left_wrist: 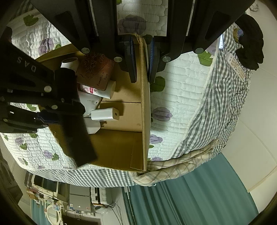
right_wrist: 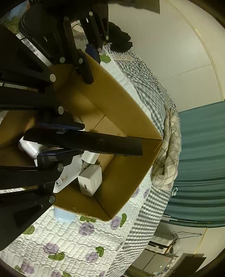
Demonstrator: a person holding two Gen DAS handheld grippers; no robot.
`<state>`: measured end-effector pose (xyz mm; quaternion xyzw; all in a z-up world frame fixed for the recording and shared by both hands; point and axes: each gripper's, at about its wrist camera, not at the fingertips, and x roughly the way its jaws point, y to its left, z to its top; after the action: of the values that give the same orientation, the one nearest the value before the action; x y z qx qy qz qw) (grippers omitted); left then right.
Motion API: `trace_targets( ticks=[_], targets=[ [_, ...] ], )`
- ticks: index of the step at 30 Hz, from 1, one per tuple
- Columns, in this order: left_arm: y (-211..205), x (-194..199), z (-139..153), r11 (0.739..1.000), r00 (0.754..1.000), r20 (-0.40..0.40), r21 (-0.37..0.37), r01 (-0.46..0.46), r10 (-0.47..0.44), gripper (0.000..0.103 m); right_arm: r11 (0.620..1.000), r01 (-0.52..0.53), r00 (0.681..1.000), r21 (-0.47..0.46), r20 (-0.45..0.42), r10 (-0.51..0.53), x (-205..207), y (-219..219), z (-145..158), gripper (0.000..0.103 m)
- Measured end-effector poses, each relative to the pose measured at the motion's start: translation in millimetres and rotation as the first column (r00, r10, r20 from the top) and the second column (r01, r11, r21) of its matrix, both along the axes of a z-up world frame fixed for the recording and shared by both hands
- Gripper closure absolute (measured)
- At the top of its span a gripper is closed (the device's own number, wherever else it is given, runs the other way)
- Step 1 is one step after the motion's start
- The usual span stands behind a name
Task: Organize rigid objects
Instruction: 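Lift the black remote with the right gripper, lower it into the box, release, then reach the right gripper to the light-blue earbud case and grasp it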
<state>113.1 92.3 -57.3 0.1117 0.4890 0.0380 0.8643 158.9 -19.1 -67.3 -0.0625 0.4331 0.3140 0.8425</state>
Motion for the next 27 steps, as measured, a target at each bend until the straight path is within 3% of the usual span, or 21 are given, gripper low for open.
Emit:
trace_targets(
  ticks=[5,7,9,12,16,19,27],
  targets=[
    [1,0,0,1.000,1.000,-0.001,0.001,-0.001,0.001,0.090,0.999,0.018,0.999,0.032,0.035,-0.019,4,-7,13,0.081],
    [1,0,0,1.000,1.000,-0.001,0.001,-0.001,0.001,0.090,0.998,0.041,0.997,0.047,0.057,-0.043,5,-12,22,0.059],
    [1,0,0,1.000,1.000,-0.001,0.001,-0.001,0.001,0.090,0.995,0.065,0.994,0.074,0.087,-0.072,5,-24,34,0.048],
    [1,0,0,1.000,1.000,-0.002,-0.001,-0.001,0.001,0.090,0.991,0.100,0.984,0.090,0.135,-0.112,4,-43,52,0.044],
    [1,0,0,1.000,1.000,-0.002,0.000,-0.003,0.003,0.090,0.980,0.169,0.959,0.104,0.211,-0.188,5,-74,75,0.024],
    [0,0,1,1.000,1.000,-0.002,0.000,-0.006,0.006,0.090,0.968,0.206,0.936,0.142,0.258,-0.237,5,-106,91,0.015],
    [-1,0,0,1.000,1.000,-0.001,0.005,-0.011,0.011,0.090,0.960,0.245,0.898,0.136,0.342,-0.277,4,-158,91,0.001]
  ],
)
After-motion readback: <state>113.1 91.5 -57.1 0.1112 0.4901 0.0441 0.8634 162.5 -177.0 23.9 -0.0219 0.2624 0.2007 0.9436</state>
